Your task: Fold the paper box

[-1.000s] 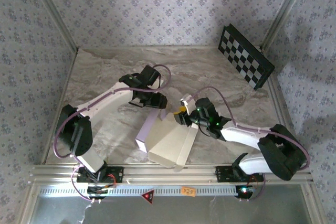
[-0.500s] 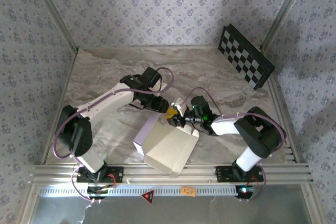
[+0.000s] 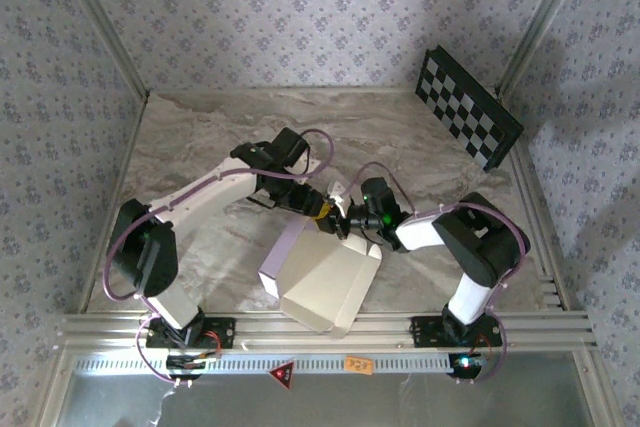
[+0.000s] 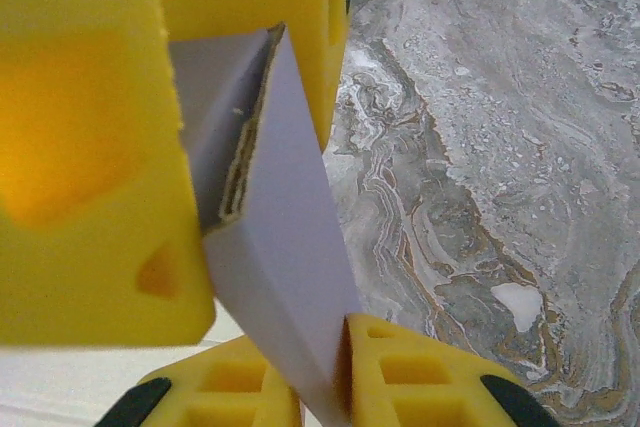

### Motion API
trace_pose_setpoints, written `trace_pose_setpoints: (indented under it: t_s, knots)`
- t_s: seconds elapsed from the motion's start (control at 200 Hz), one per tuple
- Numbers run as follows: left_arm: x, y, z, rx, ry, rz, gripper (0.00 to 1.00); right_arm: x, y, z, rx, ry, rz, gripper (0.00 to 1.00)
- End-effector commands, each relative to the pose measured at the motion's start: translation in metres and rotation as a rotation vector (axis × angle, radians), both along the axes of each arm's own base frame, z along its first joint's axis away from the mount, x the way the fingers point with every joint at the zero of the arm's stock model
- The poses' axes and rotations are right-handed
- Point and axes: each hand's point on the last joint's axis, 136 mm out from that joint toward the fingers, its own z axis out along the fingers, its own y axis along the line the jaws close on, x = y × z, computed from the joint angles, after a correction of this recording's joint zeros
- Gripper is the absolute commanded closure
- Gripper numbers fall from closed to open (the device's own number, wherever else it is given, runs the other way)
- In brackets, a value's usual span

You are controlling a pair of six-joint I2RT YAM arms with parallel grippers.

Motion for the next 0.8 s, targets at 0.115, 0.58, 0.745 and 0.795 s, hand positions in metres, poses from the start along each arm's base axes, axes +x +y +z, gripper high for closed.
trace_pose_setpoints:
  t_s: [0.115,0.58,0.745,0.795]
  knots:
    - [-0.019,-0.017,0.002,-0.08,0.085,-0.044,0.43,0.014,0.007,0.009,0.005,-0.024,-0.047,0.92]
    - [-0.019,-0.037,0.027,-0.304,0.108,0.065,0.29,0.035,-0.003,0.014,-0.147,-0.206,-0.357,1.0]
    - [-0.015,-0.042,0.04,-0.412,0.098,0.134,0.26,0.033,-0.003,0.006,-0.153,-0.239,-0.407,1.0]
    - [-0.013,-0.042,0.042,-0.44,0.1,0.154,0.25,0.032,-0.002,0.003,-0.142,-0.228,-0.406,1.0]
